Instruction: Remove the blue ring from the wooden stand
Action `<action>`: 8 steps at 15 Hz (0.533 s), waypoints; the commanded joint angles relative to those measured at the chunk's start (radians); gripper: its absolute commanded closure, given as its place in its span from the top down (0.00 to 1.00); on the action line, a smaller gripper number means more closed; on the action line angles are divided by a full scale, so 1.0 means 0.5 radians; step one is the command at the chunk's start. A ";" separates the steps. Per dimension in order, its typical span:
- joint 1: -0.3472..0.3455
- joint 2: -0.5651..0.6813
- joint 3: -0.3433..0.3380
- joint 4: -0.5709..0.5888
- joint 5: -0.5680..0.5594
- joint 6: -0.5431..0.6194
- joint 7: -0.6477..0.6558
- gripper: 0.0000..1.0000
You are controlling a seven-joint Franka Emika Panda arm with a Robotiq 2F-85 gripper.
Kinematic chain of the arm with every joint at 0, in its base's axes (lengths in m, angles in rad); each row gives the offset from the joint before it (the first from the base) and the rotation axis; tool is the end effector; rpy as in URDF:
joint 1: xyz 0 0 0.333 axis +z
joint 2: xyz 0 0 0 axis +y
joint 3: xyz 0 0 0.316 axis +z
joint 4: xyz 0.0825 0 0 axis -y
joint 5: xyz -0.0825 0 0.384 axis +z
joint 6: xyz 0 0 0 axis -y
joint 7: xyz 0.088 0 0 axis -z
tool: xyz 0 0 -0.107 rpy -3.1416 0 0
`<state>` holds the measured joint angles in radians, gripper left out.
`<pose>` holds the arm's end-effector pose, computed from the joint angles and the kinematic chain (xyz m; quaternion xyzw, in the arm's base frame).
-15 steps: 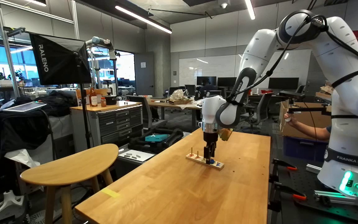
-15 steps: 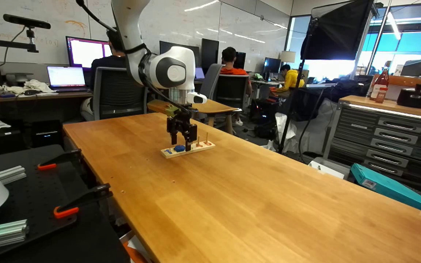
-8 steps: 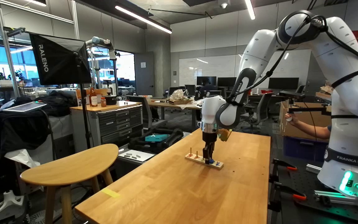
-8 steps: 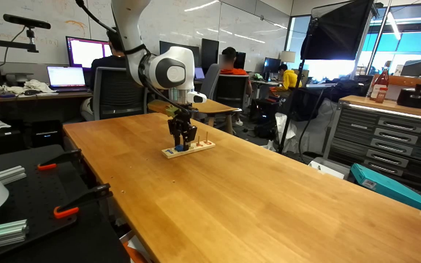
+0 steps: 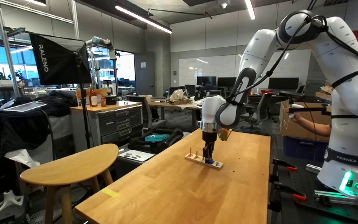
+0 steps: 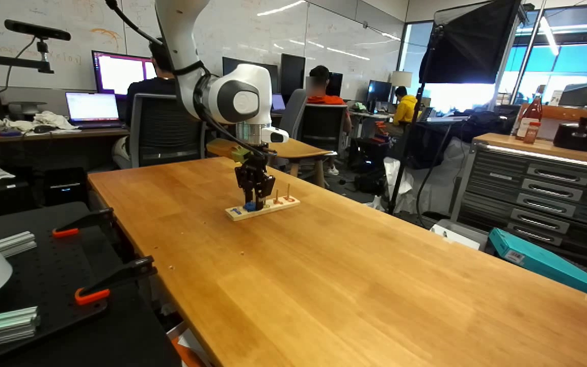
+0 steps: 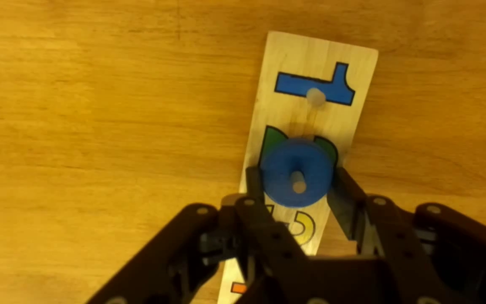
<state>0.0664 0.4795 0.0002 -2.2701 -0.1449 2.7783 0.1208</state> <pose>0.5309 0.0418 0.1473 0.9987 0.0402 0.0167 0.0252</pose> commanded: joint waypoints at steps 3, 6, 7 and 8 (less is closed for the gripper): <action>0.007 -0.084 -0.010 0.115 0.060 -0.146 -0.048 0.18; -0.017 -0.148 -0.019 0.225 0.087 -0.227 -0.045 0.18; -0.027 -0.160 -0.038 0.275 0.081 -0.253 -0.039 0.18; -0.038 -0.167 -0.060 0.319 0.071 -0.283 -0.034 0.18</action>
<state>0.0593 0.4264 -0.0065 -2.1725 -0.1266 2.7043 0.1207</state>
